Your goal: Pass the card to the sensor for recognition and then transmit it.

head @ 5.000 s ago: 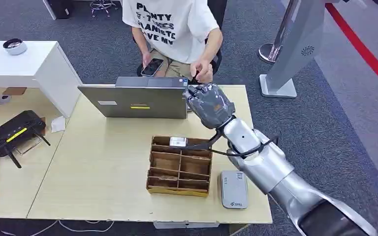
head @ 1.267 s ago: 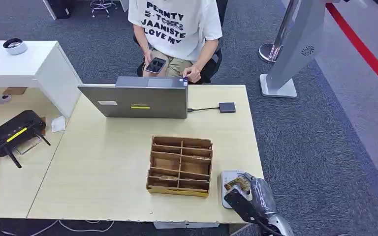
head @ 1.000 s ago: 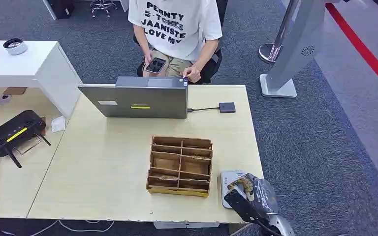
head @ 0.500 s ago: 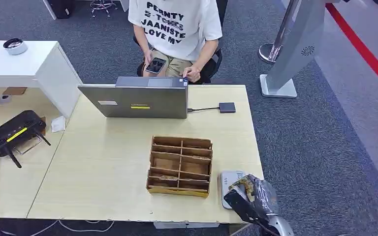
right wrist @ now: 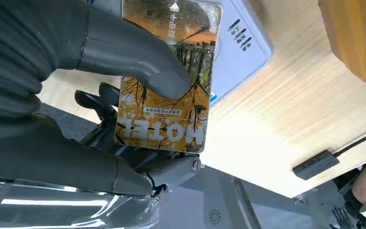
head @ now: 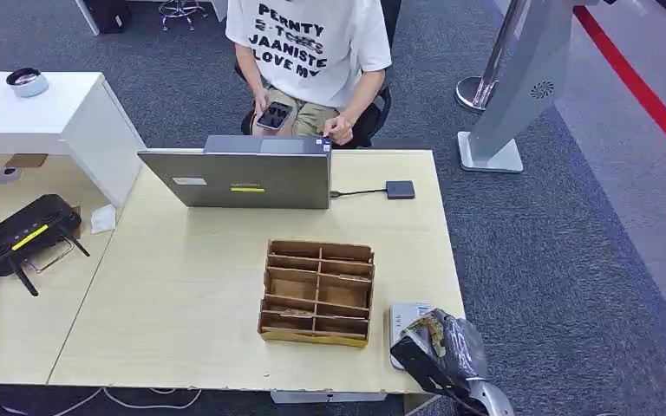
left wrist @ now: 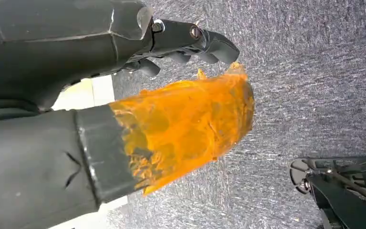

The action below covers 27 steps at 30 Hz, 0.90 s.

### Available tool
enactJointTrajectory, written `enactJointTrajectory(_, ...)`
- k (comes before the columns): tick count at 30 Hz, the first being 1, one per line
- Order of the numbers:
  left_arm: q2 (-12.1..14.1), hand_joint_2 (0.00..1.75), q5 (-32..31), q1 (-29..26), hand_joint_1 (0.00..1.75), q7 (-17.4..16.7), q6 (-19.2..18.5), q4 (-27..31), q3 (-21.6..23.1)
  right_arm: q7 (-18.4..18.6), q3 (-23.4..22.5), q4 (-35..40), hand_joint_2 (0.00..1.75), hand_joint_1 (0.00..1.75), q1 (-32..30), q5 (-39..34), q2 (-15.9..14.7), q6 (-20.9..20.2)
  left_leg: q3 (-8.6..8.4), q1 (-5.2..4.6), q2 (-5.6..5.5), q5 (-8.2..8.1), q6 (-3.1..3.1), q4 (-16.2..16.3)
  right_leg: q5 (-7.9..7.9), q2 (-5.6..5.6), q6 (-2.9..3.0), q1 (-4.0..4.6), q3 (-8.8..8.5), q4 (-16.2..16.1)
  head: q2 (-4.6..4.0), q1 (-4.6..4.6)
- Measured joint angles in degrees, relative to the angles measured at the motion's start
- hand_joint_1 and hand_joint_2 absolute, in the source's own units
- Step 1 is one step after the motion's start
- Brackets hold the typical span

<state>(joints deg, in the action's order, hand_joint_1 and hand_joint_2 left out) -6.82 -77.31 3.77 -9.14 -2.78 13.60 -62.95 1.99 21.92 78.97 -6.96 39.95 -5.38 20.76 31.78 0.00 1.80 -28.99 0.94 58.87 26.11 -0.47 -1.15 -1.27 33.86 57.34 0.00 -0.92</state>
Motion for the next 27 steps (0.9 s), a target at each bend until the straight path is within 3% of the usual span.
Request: enactJointTrajectory(27,0.00,0.00,-0.20,0.00,0.00,0.02,-0.15,0.00,-0.07,1.03,0.61,-0.79,1.75,1.75,0.57,0.90,0.28,0.13,-0.07,0.00,0.00,0.00,0.00,0.00,0.00,0.00,0.00,0.00,-0.09,0.00,0.00,0.00)
